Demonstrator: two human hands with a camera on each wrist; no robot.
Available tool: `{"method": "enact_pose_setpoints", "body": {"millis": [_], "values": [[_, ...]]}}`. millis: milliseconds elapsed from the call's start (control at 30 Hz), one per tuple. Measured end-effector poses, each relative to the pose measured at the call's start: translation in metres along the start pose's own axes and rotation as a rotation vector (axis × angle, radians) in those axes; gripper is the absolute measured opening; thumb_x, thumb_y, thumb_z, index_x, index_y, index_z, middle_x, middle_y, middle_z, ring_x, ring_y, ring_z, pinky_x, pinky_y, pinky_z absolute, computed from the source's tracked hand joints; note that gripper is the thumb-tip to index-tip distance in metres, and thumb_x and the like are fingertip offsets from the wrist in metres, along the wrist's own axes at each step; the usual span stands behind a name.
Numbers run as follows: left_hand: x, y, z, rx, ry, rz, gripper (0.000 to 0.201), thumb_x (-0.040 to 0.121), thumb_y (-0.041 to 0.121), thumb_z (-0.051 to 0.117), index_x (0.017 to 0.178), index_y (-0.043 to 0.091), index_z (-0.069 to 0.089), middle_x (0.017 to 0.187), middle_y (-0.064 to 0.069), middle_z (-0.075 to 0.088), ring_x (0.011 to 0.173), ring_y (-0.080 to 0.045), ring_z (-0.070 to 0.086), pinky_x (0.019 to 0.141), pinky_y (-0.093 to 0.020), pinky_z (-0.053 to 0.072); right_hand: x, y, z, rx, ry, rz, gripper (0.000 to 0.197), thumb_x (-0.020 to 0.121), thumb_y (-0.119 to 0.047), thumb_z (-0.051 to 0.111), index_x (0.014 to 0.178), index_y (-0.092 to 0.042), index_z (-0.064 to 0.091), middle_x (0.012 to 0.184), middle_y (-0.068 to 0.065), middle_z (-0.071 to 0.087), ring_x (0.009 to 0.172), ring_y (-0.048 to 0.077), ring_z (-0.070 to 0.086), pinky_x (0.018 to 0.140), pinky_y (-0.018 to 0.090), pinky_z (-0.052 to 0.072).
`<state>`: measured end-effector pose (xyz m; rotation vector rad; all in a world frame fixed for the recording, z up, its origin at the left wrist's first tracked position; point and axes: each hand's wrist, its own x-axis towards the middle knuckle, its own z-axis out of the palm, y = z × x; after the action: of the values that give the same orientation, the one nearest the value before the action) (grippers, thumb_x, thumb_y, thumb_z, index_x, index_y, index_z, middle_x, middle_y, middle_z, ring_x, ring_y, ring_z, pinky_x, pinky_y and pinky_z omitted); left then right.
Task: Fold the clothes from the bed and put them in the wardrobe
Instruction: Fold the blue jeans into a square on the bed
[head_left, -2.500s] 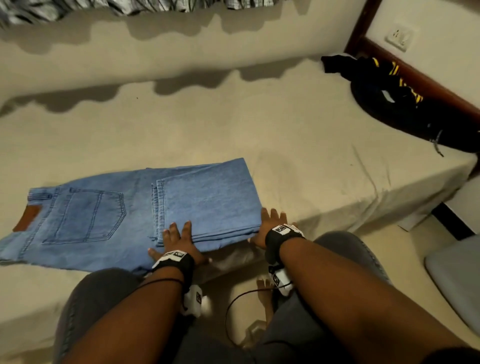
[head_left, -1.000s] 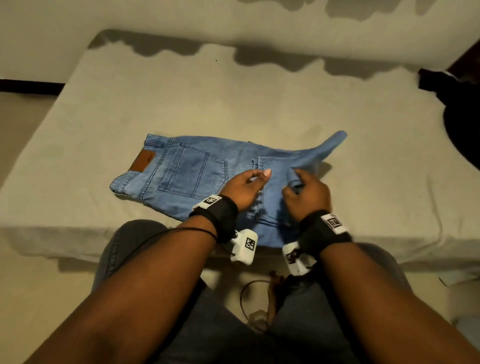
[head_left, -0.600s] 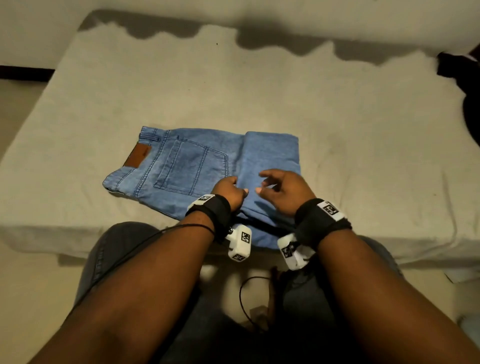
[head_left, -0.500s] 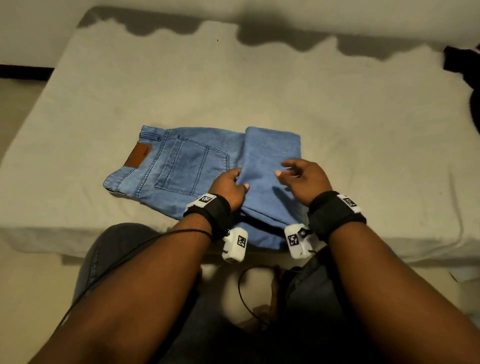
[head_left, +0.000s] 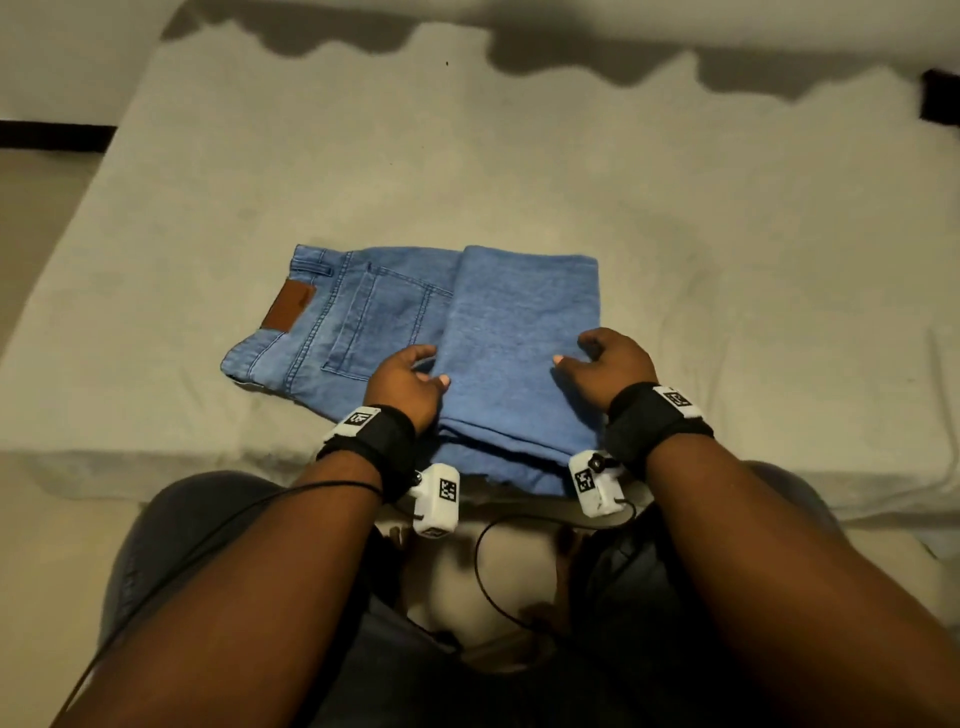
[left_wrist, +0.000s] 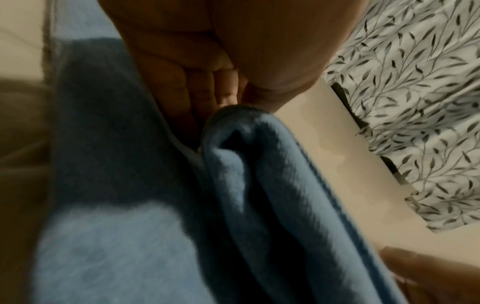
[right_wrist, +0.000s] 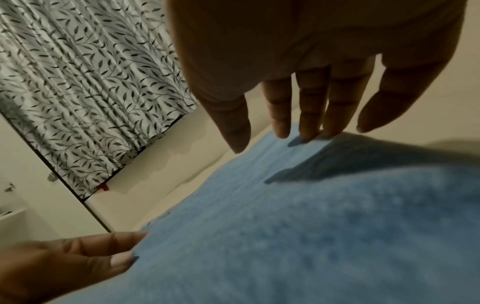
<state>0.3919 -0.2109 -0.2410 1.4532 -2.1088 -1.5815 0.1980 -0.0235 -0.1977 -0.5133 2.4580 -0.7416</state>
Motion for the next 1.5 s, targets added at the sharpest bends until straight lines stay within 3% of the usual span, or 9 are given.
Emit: {"method": "enact_pose_setpoints", "body": {"millis": [267, 567, 767, 933, 1033, 1133, 1233, 1367, 1500], "values": [[-0.015, -0.015, -0.023, 0.188, -0.028, -0.037, 0.057, 0.088, 0.033, 0.078, 0.137, 0.011, 0.060, 0.138, -0.008, 0.063, 0.124, -0.027, 0.060, 0.111, -0.036, 0.044, -0.030, 0.024, 0.017, 0.115, -0.194, 0.036, 0.118, 0.076, -0.042, 0.087, 0.161, -0.032, 0.006, 0.156, 0.003, 0.040, 0.137, 0.029, 0.046, 0.109, 0.032, 0.040], [-0.040, -0.017, -0.023, 0.131, -0.123, 0.024, 0.076, 0.079, 0.036, 0.086, 0.144, 0.019, 0.050, 0.134, 0.001, 0.061, 0.119, -0.022, 0.060, 0.105, -0.031, 0.045, -0.060, 0.024, 0.016, 0.444, -0.249, 0.183, 0.132, 0.064, -0.029, 0.096, 0.160, -0.018, 0.006, 0.146, -0.003, 0.043, 0.123, 0.018, 0.048, 0.099, 0.032, 0.043], [-0.065, -0.028, -0.028, 0.437, -0.040, -0.021, 0.103, 0.071, 0.060, 0.083, 0.153, 0.023, 0.033, 0.142, -0.010, 0.058, 0.125, -0.035, 0.057, 0.105, -0.042, 0.048, -0.085, 0.038, 0.031, 0.160, -0.224, 0.081, 0.114, 0.066, -0.036, 0.095, 0.153, -0.023, 0.023, 0.144, 0.000, 0.048, 0.131, 0.025, 0.050, 0.103, 0.029, 0.041], [-0.092, 0.011, -0.014, 0.848, 0.049, 0.411, 0.105, 0.074, 0.079, 0.063, 0.156, 0.031, 0.018, 0.147, -0.011, 0.038, 0.131, -0.037, 0.044, 0.101, -0.052, 0.045, -0.084, 0.023, 0.025, 0.256, -0.232, 0.198, 0.139, 0.068, -0.030, 0.094, 0.161, -0.022, -0.009, 0.154, 0.008, 0.043, 0.137, 0.032, 0.046, 0.110, 0.037, 0.041], [-0.114, 0.019, 0.012, 0.842, -0.218, 0.770, 0.125, 0.057, 0.096, 0.058, 0.158, 0.041, 0.009, 0.158, -0.003, 0.028, 0.142, -0.031, 0.033, 0.111, -0.051, 0.034, -0.080, 0.004, 0.014, 0.387, -0.237, 0.266, 0.129, 0.079, -0.023, 0.086, 0.159, -0.022, -0.015, 0.150, 0.016, 0.046, 0.128, 0.035, 0.053, 0.101, 0.041, 0.048], [-0.126, 0.007, 0.041, 0.838, -0.203, 0.795, 0.133, 0.054, 0.087, 0.065, 0.156, 0.042, -0.008, 0.163, -0.005, 0.024, 0.144, -0.034, 0.032, 0.113, -0.057, 0.031, -0.079, -0.012, 0.009, 0.637, -0.263, 0.285, 0.118, 0.089, -0.011, 0.073, 0.157, -0.021, -0.023, 0.144, 0.022, 0.050, 0.113, 0.035, 0.061, 0.098, 0.047, 0.051], [-0.125, 0.013, 0.048, 0.598, 0.048, 0.724, 0.109, 0.063, 0.057, 0.067, 0.156, 0.035, 0.016, 0.142, -0.008, 0.052, 0.119, -0.035, 0.057, 0.095, -0.053, 0.048, -0.081, -0.020, 0.009, 0.840, -0.317, 0.328, 0.139, 0.073, -0.015, 0.083, 0.154, -0.035, -0.027, 0.121, 0.031, 0.065, 0.107, 0.046, 0.067, 0.099, 0.062, 0.049], [-0.107, 0.024, 0.031, 0.326, 0.025, 0.709, 0.071, 0.067, 0.030, 0.058, 0.138, 0.022, 0.058, 0.127, -0.007, 0.067, 0.113, -0.034, 0.065, 0.096, -0.045, 0.053, -0.084, -0.022, -0.005, 0.798, -0.344, 0.223, 0.097, 0.093, -0.012, 0.067, 0.158, -0.036, -0.001, 0.098, 0.018, 0.064, 0.059, 0.025, 0.066, 0.050, 0.032, 0.053], [-0.100, 0.015, 0.030, 0.511, -0.169, 0.836, 0.073, 0.075, 0.034, 0.049, 0.145, 0.017, 0.053, 0.142, -0.012, 0.059, 0.128, -0.033, 0.058, 0.106, -0.050, 0.048, -0.081, -0.012, -0.008, 0.735, -0.341, 0.265, 0.101, 0.087, -0.005, 0.064, 0.158, -0.037, 0.000, 0.126, 0.027, 0.055, 0.081, 0.036, 0.063, 0.055, 0.037, 0.051]]}}
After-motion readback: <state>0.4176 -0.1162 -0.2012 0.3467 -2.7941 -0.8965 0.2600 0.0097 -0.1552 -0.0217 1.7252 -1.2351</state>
